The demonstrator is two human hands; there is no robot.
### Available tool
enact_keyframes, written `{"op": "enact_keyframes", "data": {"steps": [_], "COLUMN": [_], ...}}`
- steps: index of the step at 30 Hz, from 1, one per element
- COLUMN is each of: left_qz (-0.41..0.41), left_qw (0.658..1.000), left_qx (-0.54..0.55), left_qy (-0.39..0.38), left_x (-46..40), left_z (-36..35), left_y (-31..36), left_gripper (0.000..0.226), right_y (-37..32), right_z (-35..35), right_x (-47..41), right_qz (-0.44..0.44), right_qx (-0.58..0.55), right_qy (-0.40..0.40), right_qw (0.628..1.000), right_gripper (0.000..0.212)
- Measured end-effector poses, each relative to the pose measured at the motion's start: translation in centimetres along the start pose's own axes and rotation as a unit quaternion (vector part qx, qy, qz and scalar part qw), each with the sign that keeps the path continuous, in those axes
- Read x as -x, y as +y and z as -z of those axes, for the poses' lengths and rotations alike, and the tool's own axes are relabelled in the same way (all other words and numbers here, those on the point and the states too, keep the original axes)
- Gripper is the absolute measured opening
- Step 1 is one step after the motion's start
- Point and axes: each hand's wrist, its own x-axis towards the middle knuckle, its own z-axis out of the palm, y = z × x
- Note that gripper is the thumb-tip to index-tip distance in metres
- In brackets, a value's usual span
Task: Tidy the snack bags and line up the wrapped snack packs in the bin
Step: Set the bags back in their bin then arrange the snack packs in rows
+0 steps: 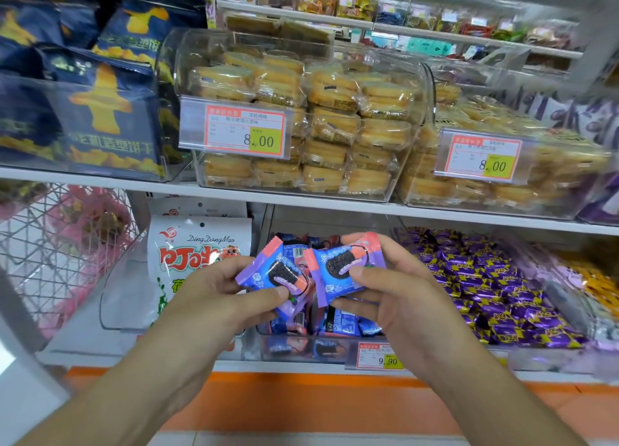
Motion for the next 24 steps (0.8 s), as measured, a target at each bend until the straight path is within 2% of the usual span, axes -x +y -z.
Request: {"op": "enact_keyframes", "data": {"steps": [4,7,11,17,21,24], "left_qz": [-0.013,-0.018,0.001,-0.026,-0.050,-0.073], "left_qw": [1.000,1.000,0.997,0.999,0.997,0.993], "left_qx": [-0.007,0.010,0.070,-0.026,-0.036,-0.068], "left_qy": [0.014,0.001,-0.024,-0.023,-0.036,-0.057], "left_x": [0.1,0.2,0.5,1.0,1.0,0.8], "left_z": [-0.3,-0.7,-1.4,-1.9,-1.9,-1.8], "left_y": [-0.1,-0.3,0.0,-0.1,0.1,0.0], "left_gripper": [0.025,0.020,0.019,0.017,0.018,0.022], "right_y": [0.4,0.6,1.3,2.1,1.9,1.6], "right_z": [0.4,-0.1,-0.8,-1.4,-0.8,-0.3], "right_x": [-0.3,0.0,0.0,0.0,-0.1,-0.5], "right_qz": [0.019,0.043,0.068,0.057,0.009,0.007], "right_qx": [0.000,0.057,0.120,0.169,0.172,0.219], "right_qy": [0.020,0.005,0.031,0.012,-0.028,-0.052], "right_qw": [1.000,0.997,0.990,0.984,0.985,0.974], "right_gripper": [0.027,0.023,0.022,0.025,0.035,0.045]}}
